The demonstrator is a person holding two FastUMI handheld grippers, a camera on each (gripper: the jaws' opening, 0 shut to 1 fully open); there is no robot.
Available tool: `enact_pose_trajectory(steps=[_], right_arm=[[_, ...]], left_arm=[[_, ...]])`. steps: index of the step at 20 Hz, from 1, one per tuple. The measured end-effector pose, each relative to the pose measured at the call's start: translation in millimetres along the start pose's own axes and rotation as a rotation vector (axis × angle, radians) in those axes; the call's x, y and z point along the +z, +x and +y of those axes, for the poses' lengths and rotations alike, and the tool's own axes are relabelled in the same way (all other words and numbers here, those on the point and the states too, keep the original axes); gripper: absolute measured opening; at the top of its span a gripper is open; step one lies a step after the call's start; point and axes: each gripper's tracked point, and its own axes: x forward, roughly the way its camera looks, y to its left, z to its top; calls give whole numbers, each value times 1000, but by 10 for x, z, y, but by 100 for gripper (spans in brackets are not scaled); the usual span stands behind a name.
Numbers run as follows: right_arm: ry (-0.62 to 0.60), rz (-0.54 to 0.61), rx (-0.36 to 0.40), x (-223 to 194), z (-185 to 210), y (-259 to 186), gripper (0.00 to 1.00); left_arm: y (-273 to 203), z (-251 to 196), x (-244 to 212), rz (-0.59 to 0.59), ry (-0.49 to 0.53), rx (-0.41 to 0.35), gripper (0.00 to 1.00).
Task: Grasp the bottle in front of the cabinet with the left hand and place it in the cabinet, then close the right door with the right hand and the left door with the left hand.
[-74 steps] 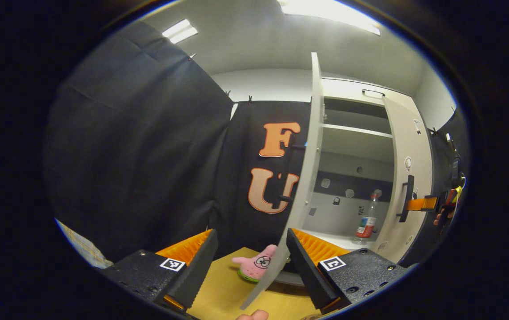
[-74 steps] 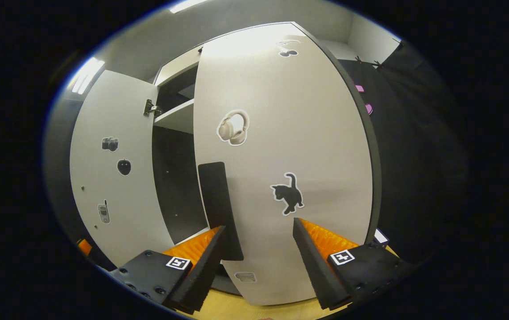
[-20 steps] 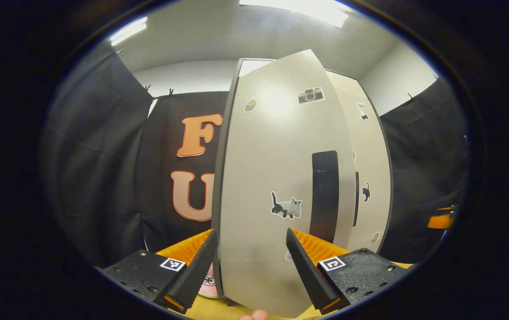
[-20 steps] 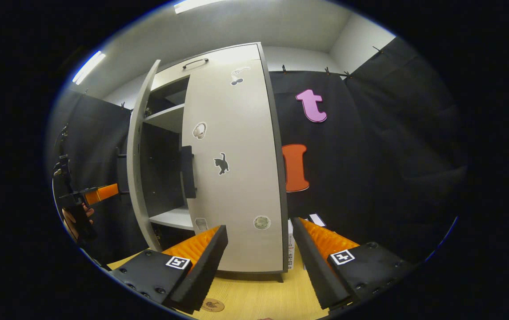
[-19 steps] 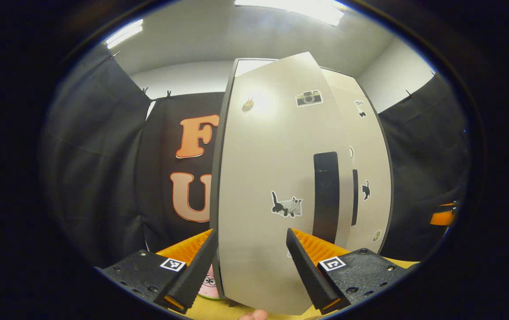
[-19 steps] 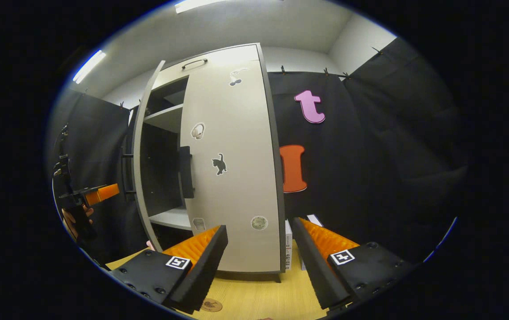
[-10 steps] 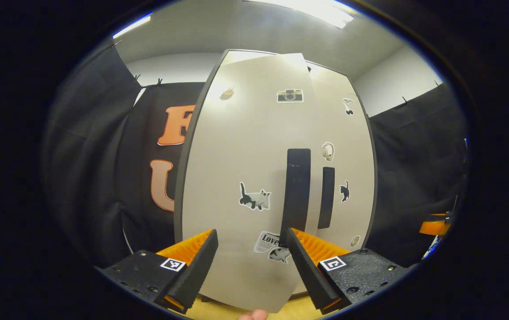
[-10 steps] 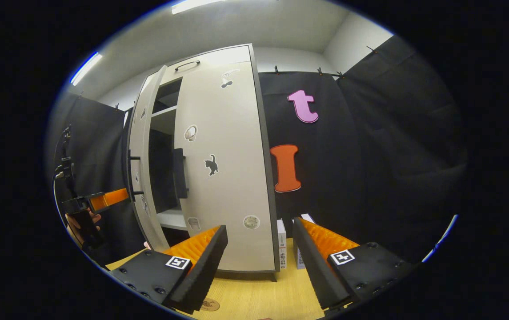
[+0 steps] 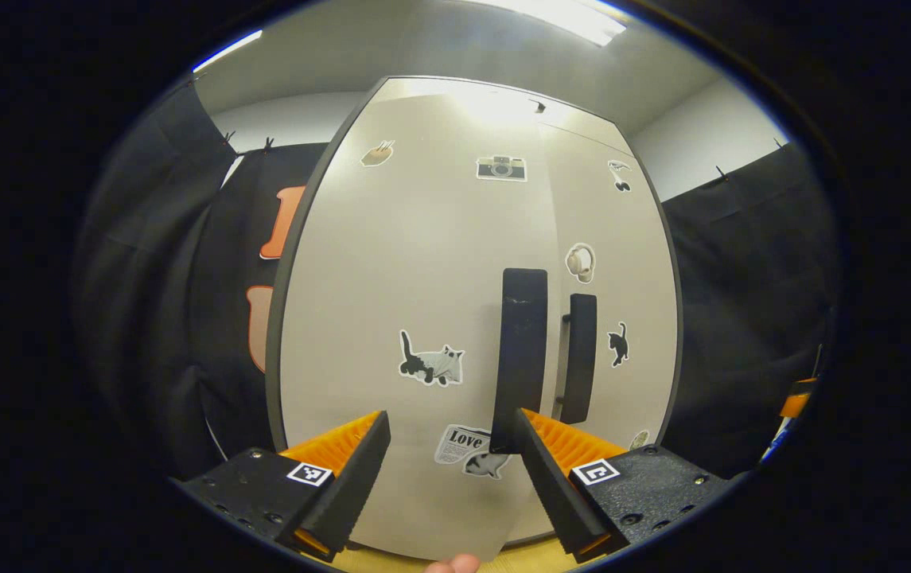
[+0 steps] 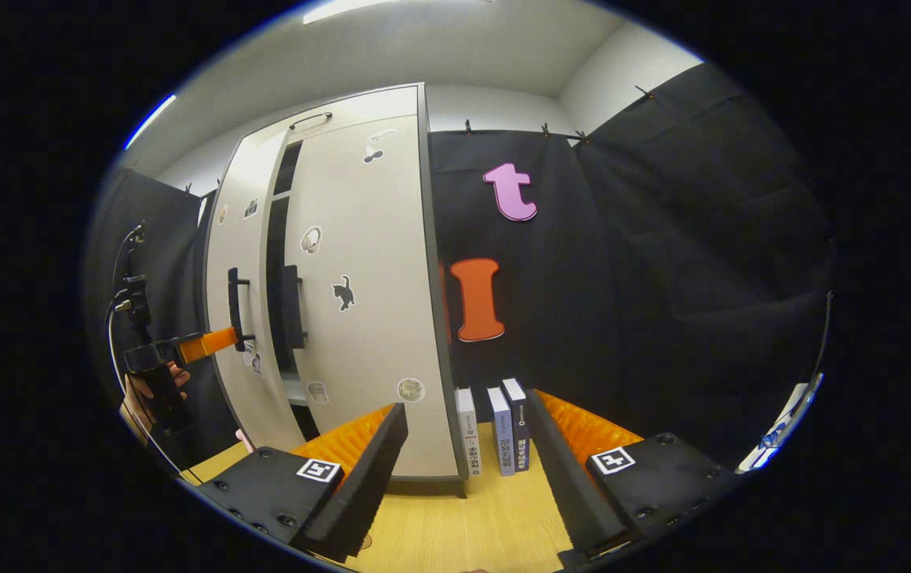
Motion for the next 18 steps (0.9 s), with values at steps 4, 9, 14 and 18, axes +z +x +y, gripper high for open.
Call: enact_pose_trajectory(steps=[4, 9, 14, 18], right_arm=[[-16, 0, -20, 5, -93, -92, 98], [-33, 10, -28, -15, -121, -155, 98], [-35, -2, -33, 9, -150, -171, 98], [-22, 2, -12, -5, -97, -163, 98]], left_arm=[[79, -28, -27, 3, -3, 5, 94], [135, -35, -44, 6, -10, 14, 95], [105, -13, -55, 29, -24, 60, 95], [-1, -99, 71, -5, -33, 45, 94]])
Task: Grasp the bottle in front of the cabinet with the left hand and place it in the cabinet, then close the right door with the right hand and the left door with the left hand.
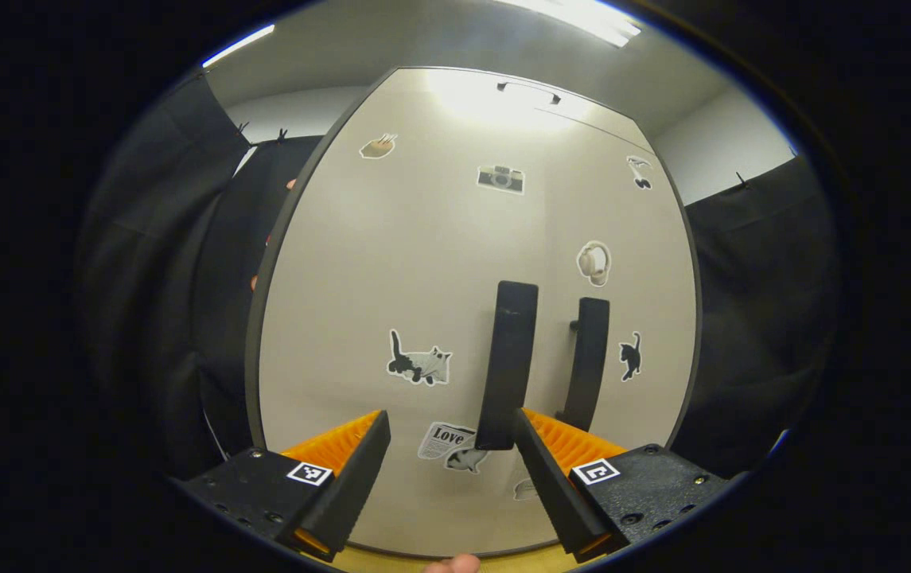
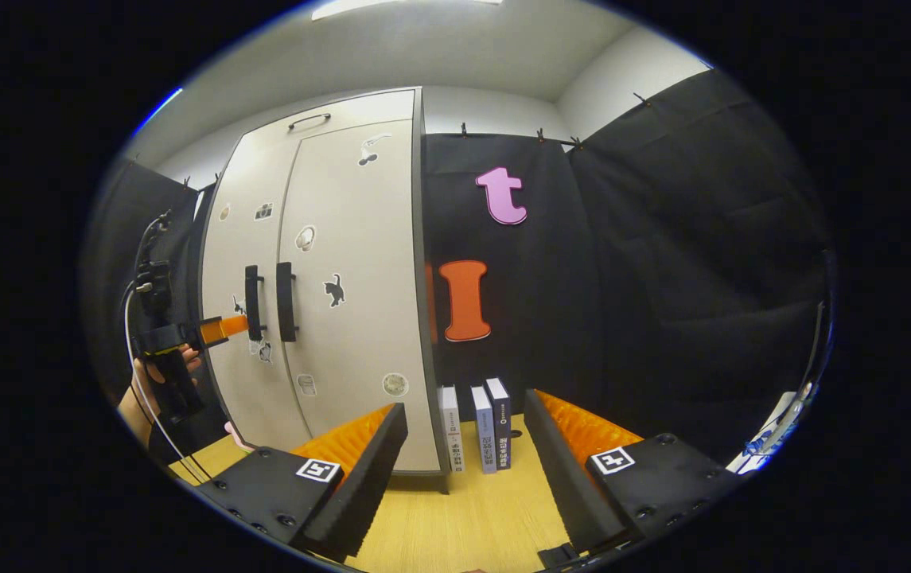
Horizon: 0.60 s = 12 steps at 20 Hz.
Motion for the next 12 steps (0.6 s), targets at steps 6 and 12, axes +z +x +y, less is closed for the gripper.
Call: enact_pose_trajectory(steps=[6, 12], right_arm=[[19, 7, 38, -29, 100, 12, 98], [35, 22, 86, -65, 231, 37, 98]], left_arm=[[-199, -104, 148, -43, 12, -25, 95], [-473, -176, 154, -36, 11, -23, 95]])
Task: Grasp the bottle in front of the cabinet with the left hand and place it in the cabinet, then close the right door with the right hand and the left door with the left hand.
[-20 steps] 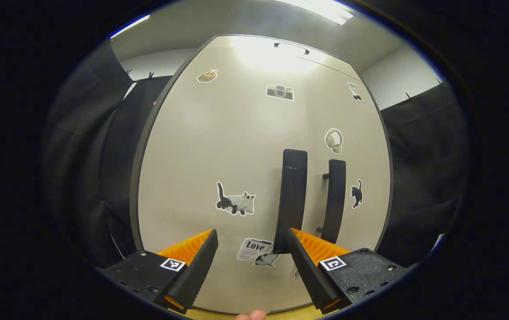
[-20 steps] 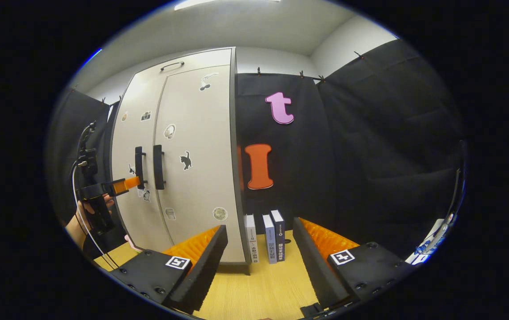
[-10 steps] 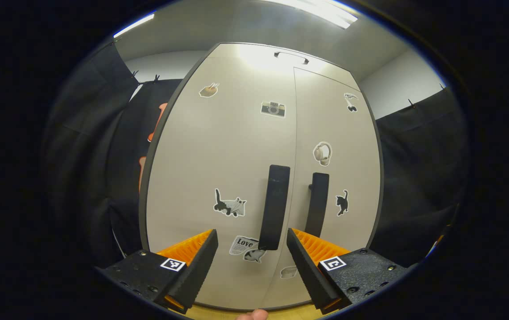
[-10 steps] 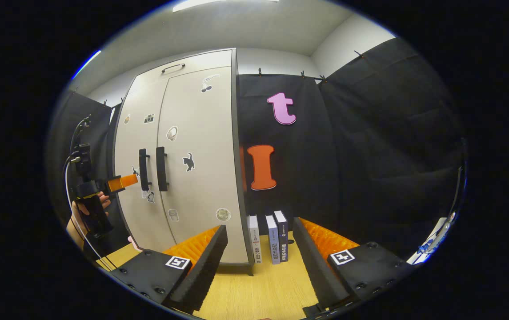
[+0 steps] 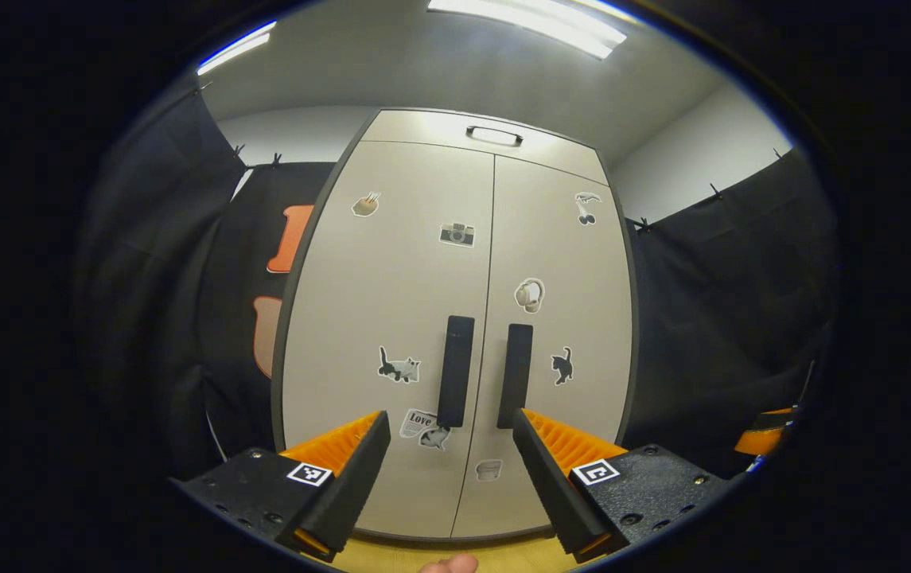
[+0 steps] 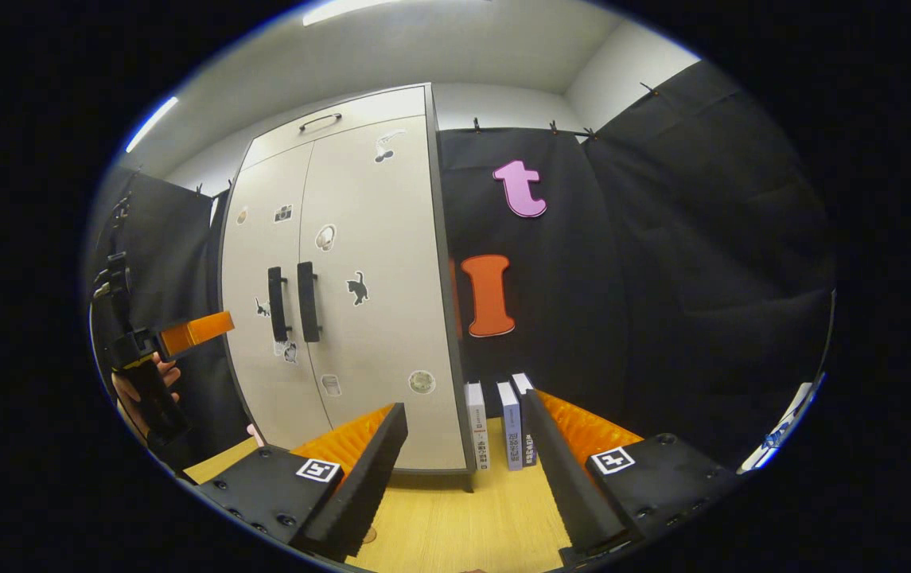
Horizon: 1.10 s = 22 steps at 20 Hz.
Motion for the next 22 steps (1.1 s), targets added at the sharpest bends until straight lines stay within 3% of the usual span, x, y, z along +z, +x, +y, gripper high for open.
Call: enact_pose_trajectory(steps=[16, 22], right_arm=[[-14, 0, 34, -55, 135, -47, 98], [-16, 2, 45, -75, 178, -90, 98]], left_arm=[[-459, 69, -226, 29, 61, 113, 95], [-581, -113, -239, 19, 23, 83, 97]])
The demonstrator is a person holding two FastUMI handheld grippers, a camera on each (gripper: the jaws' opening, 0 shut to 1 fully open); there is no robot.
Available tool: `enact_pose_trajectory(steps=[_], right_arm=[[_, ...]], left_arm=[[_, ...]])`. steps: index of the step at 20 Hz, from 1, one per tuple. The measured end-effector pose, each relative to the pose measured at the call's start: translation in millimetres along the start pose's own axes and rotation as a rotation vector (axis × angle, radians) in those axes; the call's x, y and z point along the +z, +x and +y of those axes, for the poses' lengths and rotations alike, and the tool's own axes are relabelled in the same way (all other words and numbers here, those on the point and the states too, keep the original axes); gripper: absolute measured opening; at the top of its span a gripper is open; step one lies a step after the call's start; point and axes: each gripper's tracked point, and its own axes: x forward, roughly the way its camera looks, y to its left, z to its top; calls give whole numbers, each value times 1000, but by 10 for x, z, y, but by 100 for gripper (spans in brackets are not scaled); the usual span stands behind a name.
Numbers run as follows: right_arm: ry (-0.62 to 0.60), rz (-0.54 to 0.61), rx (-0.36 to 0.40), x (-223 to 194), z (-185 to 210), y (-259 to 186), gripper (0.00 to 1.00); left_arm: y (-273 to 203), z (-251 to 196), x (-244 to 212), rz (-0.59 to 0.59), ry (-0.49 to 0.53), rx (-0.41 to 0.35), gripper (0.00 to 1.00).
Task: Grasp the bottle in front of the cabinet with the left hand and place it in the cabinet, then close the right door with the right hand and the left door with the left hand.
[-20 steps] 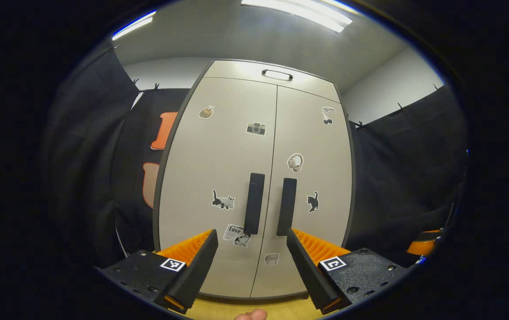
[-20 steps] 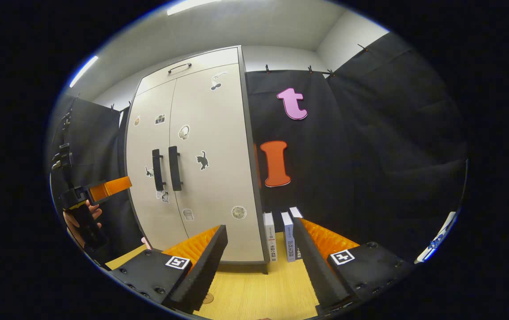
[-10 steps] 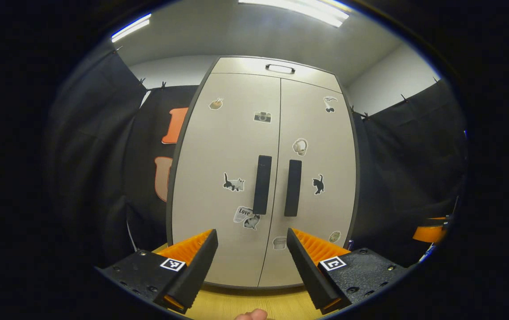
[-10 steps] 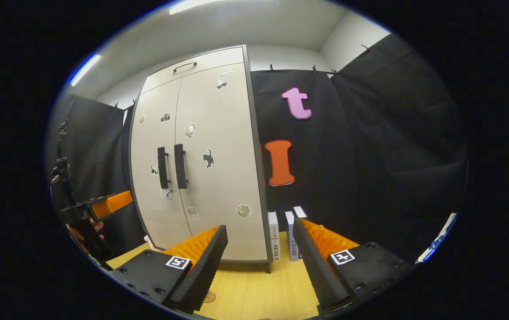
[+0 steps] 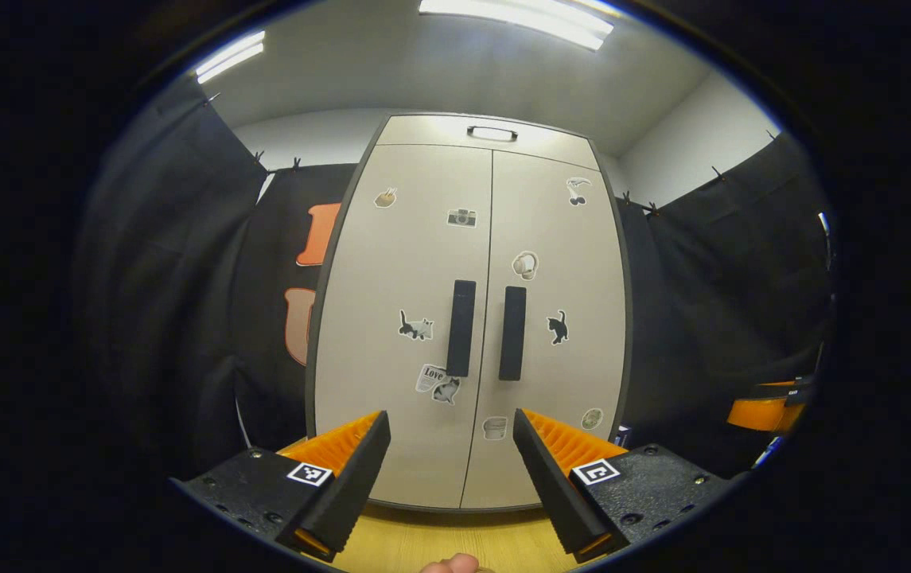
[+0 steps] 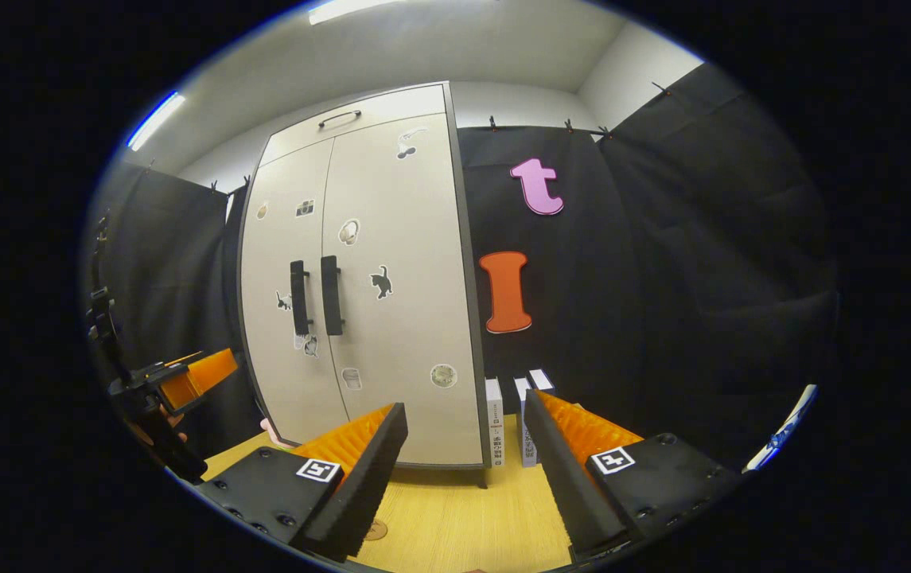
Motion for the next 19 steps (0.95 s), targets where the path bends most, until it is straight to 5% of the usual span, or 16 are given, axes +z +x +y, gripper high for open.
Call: enact_pose_trajectory(steps=[19], right_arm=[[12, -12, 26, 15, 109, -76, 98]], left_arm=[[-195, 70, -28, 9, -23, 37, 95]])
